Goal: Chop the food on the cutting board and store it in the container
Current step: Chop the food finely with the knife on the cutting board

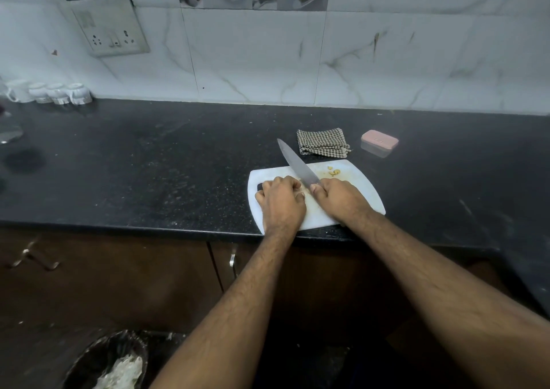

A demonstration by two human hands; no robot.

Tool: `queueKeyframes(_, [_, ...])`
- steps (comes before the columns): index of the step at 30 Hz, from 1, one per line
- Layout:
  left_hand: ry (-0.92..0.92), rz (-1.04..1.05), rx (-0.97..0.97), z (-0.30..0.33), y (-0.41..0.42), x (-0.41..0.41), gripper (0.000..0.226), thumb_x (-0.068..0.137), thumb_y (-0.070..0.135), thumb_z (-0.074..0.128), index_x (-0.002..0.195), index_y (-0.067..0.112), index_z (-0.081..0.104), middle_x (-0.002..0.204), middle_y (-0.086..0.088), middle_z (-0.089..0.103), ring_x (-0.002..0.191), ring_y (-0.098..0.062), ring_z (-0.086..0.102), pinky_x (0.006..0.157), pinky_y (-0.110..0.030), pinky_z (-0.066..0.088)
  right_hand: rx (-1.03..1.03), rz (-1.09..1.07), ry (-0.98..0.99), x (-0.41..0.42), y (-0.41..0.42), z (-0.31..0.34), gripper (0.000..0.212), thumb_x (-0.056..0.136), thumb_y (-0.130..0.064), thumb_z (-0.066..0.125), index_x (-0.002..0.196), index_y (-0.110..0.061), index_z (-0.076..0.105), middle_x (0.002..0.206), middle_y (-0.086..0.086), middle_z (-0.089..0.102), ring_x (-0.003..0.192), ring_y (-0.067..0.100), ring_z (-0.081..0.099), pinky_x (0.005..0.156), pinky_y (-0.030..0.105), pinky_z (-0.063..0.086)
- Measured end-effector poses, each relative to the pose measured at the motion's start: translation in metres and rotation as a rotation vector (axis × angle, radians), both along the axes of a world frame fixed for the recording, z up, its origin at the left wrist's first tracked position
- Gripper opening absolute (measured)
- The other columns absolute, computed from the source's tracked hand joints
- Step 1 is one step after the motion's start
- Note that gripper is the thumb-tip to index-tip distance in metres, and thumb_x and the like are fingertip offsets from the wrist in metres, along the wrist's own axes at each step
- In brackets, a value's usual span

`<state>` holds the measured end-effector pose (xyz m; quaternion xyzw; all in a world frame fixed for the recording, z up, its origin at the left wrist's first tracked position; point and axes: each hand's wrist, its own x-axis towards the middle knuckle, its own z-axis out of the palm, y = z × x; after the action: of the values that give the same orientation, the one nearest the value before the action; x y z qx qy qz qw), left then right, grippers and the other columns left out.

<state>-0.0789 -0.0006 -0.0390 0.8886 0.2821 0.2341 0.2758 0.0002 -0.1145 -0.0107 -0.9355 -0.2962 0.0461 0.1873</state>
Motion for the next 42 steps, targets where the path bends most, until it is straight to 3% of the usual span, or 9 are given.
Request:
queueKeyframes(5, [0.026,-0.033,0.025,0.003,-0.002,-0.001,0.033,0.094,0.033,0.059,0.125,0.024,0.067,0.129,0.002,0.061,0.124,-0.021,0.043,0.107,-0.044,0.029,0.009,0.01,0.024,0.002,-0.005,0.002,0.042,0.104,-0.049,0.038,0.089,-0.017,0.061,0.078,0.003,0.065,0.057,0.014,0.053,0.063,0.034,0.05])
queueKeyframes(9, [0.036,-0.031,0.027,0.004,-0.003,-0.002,0.035,0.095,0.039,0.057,0.122,0.022,0.069,0.128,0.0,0.059,0.122,-0.021,0.042,0.107,-0.044,0.028,0.013,0.009,0.018,0.002,-0.005,0.005,0.042,0.105,-0.046,0.037,0.094,-0.014,0.062,0.082,0.005,0.067,0.056,0.013,0.052,0.066,0.037,0.053])
queueKeyframes(20, [0.004,-0.025,-0.025,0.004,-0.002,-0.001,0.011,0.096,0.032,0.066,0.087,0.026,0.065,0.117,0.007,0.057,0.117,-0.016,0.04,0.104,-0.038,0.025,0.043,0.016,0.086,0.001,-0.009,0.005,0.044,0.104,-0.052,0.036,0.091,-0.019,0.061,0.079,0.001,0.067,0.064,0.023,0.069,0.055,0.034,0.055])
queueKeyframes(23, [0.003,-0.011,-0.01,0.003,-0.002,-0.001,0.011,0.097,0.031,0.065,0.092,0.022,0.069,0.119,0.005,0.057,0.118,-0.016,0.04,0.105,-0.038,0.026,0.056,-0.011,0.104,0.001,-0.009,0.004,0.042,0.104,-0.053,0.036,0.093,-0.02,0.059,0.083,0.001,0.067,0.069,0.021,0.068,0.054,0.032,0.052])
queueKeyframes(27, [0.02,-0.024,0.02,0.002,-0.002,0.0,0.021,0.1,0.033,0.06,0.109,0.021,0.074,0.124,0.003,0.057,0.121,-0.017,0.04,0.107,-0.04,0.027,0.326,-0.109,0.35,0.008,-0.015,-0.004,0.037,0.102,-0.055,0.04,0.1,-0.02,0.05,0.067,0.002,0.061,0.042,0.017,0.054,0.042,0.03,0.048])
queueKeyframes(30, [0.036,-0.06,0.026,0.003,-0.002,-0.001,0.028,0.098,0.039,0.058,0.116,0.024,0.074,0.126,0.004,0.056,0.123,-0.018,0.039,0.109,-0.043,0.027,0.365,-0.113,0.405,0.01,-0.015,-0.006,0.044,0.102,-0.054,0.042,0.109,-0.012,0.055,0.063,0.006,0.057,0.04,0.017,0.051,0.044,0.034,0.052])
queueKeyframes(35, [0.061,-0.092,-0.004,0.003,-0.001,-0.001,0.023,0.09,0.044,0.073,0.108,0.031,0.078,0.125,0.011,0.053,0.125,-0.014,0.035,0.114,-0.045,0.024,0.387,-0.12,0.453,0.011,-0.013,-0.005,0.051,0.102,-0.054,0.044,0.137,-0.017,0.05,0.062,0.004,0.054,0.041,0.015,0.048,0.045,0.03,0.049])
queueKeyframes(39, [0.017,-0.059,-0.023,0.003,-0.002,-0.002,0.011,0.089,0.039,0.076,0.095,0.029,0.077,0.121,0.01,0.055,0.122,-0.014,0.036,0.112,-0.042,0.025,0.383,-0.123,0.446,0.012,-0.013,-0.006,0.051,0.102,-0.054,0.044,0.135,-0.016,0.053,0.062,0.004,0.055,0.039,0.014,0.047,0.044,0.029,0.049])
queueKeyframes(42, [-0.051,-0.01,-0.014,-0.001,-0.002,-0.003,0.011,0.096,0.032,0.068,0.101,0.027,0.076,0.116,0.009,0.06,0.116,-0.014,0.041,0.101,-0.034,0.026,0.393,-0.117,0.452,0.011,-0.013,-0.006,0.047,0.102,-0.053,0.045,0.128,-0.015,0.056,0.06,0.004,0.053,0.039,0.013,0.047,0.044,0.029,0.049])
